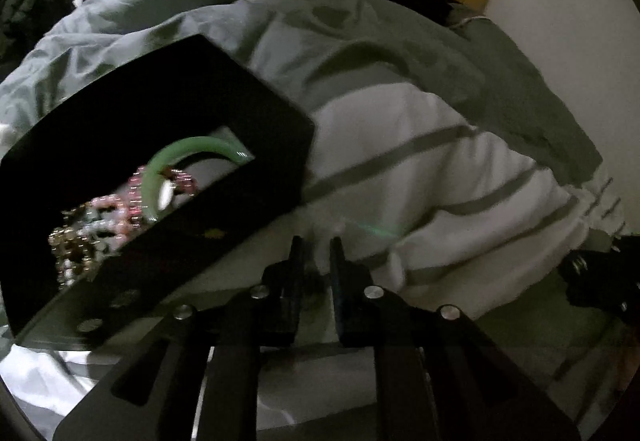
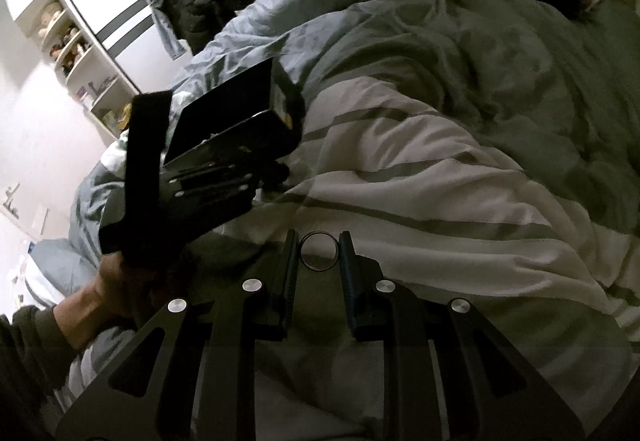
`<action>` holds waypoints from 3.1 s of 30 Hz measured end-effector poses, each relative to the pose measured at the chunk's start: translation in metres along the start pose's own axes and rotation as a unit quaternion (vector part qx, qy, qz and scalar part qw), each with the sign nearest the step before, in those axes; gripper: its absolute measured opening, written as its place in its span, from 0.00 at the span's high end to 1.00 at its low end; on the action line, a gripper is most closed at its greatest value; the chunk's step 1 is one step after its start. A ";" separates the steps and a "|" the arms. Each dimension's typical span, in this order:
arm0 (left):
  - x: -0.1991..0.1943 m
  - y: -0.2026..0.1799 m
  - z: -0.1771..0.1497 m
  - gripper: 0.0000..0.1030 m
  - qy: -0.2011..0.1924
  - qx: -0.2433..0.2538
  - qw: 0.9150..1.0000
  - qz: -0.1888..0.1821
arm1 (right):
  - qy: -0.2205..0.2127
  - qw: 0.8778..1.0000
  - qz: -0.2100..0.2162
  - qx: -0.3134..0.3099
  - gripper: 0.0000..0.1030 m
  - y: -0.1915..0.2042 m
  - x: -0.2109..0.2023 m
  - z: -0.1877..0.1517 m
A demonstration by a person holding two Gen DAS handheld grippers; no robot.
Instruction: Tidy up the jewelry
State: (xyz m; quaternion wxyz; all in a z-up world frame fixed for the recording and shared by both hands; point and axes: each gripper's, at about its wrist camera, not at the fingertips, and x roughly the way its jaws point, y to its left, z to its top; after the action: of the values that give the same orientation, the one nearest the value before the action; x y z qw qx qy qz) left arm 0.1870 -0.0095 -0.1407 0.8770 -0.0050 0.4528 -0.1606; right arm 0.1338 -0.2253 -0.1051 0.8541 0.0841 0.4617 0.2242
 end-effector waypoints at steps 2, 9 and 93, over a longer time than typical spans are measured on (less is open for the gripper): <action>0.002 0.005 0.000 0.87 0.008 -0.012 1.000 -0.010 | -0.006 1.000 0.005 -0.010 0.80 0.004 -0.002 -0.001; 0.014 0.005 -0.007 0.87 0.031 0.003 0.999 -0.013 | -0.006 1.000 0.003 -0.008 0.80 0.005 -0.002 0.000; -0.066 0.109 0.030 0.81 -0.009 -0.110 0.991 0.078 | -0.013 0.979 -0.028 -0.202 0.80 0.117 0.122 0.110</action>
State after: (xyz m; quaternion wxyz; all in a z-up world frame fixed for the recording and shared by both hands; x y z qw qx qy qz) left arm 0.2055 0.1085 -0.0873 0.8850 -0.0672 0.4589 -0.0411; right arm 0.2466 -0.0580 -0.0944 0.8652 -0.1006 0.3978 0.2882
